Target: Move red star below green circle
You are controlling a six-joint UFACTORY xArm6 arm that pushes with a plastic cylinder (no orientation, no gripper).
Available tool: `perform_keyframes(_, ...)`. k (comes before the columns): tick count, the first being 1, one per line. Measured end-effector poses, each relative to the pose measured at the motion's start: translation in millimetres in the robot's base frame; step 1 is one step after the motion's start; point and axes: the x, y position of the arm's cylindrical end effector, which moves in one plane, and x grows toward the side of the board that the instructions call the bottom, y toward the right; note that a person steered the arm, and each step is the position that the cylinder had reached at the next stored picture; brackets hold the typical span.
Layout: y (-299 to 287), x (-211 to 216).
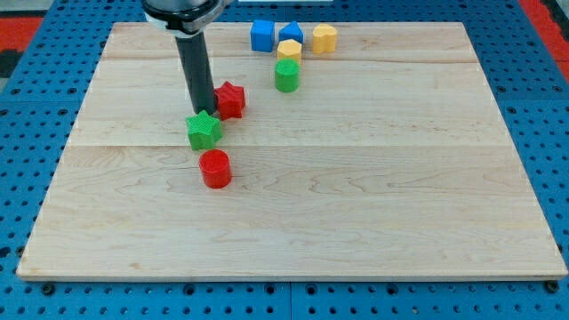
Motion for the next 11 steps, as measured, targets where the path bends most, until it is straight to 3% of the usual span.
perform_keyframes(1,-20,-1)
perform_keyframes(5,18,-10)
perform_keyframes(9,87,-10)
perform_keyframes(10,92,-3)
perform_keyframes(11,54,43)
